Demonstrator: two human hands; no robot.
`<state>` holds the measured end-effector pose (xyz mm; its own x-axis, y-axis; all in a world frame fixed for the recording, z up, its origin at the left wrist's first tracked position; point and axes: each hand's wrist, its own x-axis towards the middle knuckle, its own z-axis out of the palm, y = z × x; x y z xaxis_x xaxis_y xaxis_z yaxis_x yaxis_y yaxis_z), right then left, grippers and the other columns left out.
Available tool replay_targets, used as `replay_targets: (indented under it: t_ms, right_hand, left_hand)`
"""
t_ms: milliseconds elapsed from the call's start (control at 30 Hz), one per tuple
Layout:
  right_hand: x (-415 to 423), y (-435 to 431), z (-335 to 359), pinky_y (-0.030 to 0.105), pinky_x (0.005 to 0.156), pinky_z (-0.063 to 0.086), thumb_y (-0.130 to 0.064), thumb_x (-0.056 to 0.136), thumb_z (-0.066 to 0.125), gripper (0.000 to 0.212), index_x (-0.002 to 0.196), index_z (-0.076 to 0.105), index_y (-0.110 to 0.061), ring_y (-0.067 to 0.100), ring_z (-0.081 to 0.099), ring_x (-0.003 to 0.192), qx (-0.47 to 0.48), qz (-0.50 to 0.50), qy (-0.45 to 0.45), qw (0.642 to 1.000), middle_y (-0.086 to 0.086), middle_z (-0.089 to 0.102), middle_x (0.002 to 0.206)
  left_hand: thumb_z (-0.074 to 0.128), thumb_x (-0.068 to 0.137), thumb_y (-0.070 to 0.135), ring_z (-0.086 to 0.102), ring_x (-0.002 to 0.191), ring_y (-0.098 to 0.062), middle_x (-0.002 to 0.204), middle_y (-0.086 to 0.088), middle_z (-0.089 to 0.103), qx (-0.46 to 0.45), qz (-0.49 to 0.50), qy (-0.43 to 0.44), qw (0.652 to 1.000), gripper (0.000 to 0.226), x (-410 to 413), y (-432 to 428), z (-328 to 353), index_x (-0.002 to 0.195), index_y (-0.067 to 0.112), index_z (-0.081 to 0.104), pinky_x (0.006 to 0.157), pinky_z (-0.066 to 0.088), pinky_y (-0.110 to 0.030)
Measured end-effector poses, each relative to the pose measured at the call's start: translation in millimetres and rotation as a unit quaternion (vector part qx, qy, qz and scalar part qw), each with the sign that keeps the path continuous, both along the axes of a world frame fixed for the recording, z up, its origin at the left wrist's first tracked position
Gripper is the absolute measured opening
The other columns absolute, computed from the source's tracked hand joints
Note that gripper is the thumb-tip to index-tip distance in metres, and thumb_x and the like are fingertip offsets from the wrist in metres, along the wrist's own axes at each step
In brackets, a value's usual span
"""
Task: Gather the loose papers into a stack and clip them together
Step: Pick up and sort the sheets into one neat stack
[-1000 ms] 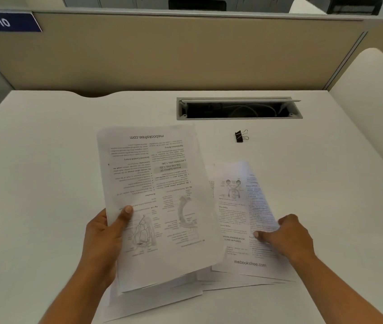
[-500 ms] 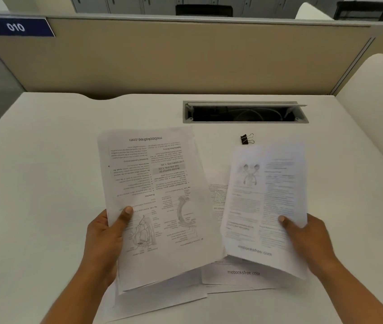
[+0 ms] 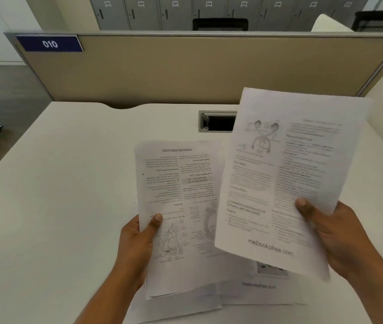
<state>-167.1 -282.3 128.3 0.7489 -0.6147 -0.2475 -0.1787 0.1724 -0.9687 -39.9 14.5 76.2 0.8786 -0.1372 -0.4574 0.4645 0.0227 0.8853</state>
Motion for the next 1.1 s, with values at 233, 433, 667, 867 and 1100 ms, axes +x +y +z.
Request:
replay_targets:
  t_ms: [233, 433, 667, 867, 1100]
  right_hand:
    - [16, 47, -11, 0.045, 0.082, 0.06, -0.025, 0.089, 0.062, 0.029, 0.115, 0.069, -0.014, 0.026, 0.075, 0.094, 0.002, 0.108, 0.02, 0.994, 0.005, 0.078, 0.105]
    - [21, 61, -19, 0.028, 0.066, 0.061, -0.036, 0.076, 0.076, 0.02, 0.095, 0.072, -0.04, 0.015, 0.074, 0.087, -0.105, 0.067, 0.051, 0.991, -0.005, 0.071, 0.111]
    - [18, 56, -27, 0.028, 0.072, 0.061, -0.031, 0.072, 0.083, 0.048, 0.115, 0.061, -0.034, 0.013, 0.073, 0.092, -0.135, 0.041, 0.056, 0.988, -0.011, 0.064, 0.122]
    - [17, 46, -19, 0.044, 0.076, 0.062, -0.014, 0.067, 0.087, 0.056, 0.117, 0.062, -0.02, 0.02, 0.077, 0.082, -0.082, 0.078, 0.095, 0.989, 0.0, 0.079, 0.097]
    - [13, 48, -21, 0.034, 0.066, 0.063, -0.017, 0.07, 0.086, 0.038, 0.104, 0.071, -0.021, 0.017, 0.077, 0.08, -0.088, 0.074, 0.074, 0.991, -0.008, 0.079, 0.095]
  left_hand:
    - [0.065, 0.093, 0.034, 0.078, 0.084, -0.031, 0.096, -0.009, 0.08, -0.006, -0.048, -0.01, 0.999, 0.024, -12, -21, 10, 0.109, 0.017, 0.07, 0.076, 0.063, -0.054]
    - [0.065, 0.089, 0.037, 0.077, 0.088, -0.033, 0.097, -0.012, 0.08, -0.023, -0.085, -0.009, 0.996, 0.029, -17, -28, 19, 0.106, 0.015, 0.071, 0.083, 0.06, -0.059]
    - [0.065, 0.082, 0.042, 0.077, 0.09, -0.03, 0.099, -0.011, 0.079, -0.05, -0.109, -0.009, 0.993, 0.034, -24, -34, 26, 0.106, 0.018, 0.071, 0.081, 0.062, -0.052]
    - [0.036, 0.095, 0.058, 0.078, 0.085, -0.02, 0.096, 0.0, 0.081, -0.042, -0.11, 0.005, 0.993, 0.048, -21, -35, 27, 0.106, 0.029, 0.073, 0.067, 0.063, -0.035]
    - [0.053, 0.102, 0.02, 0.078, 0.088, -0.021, 0.101, -0.001, 0.081, -0.02, -0.08, -0.011, 0.997, 0.021, -23, -39, 21, 0.113, 0.018, 0.071, 0.067, 0.063, -0.033]
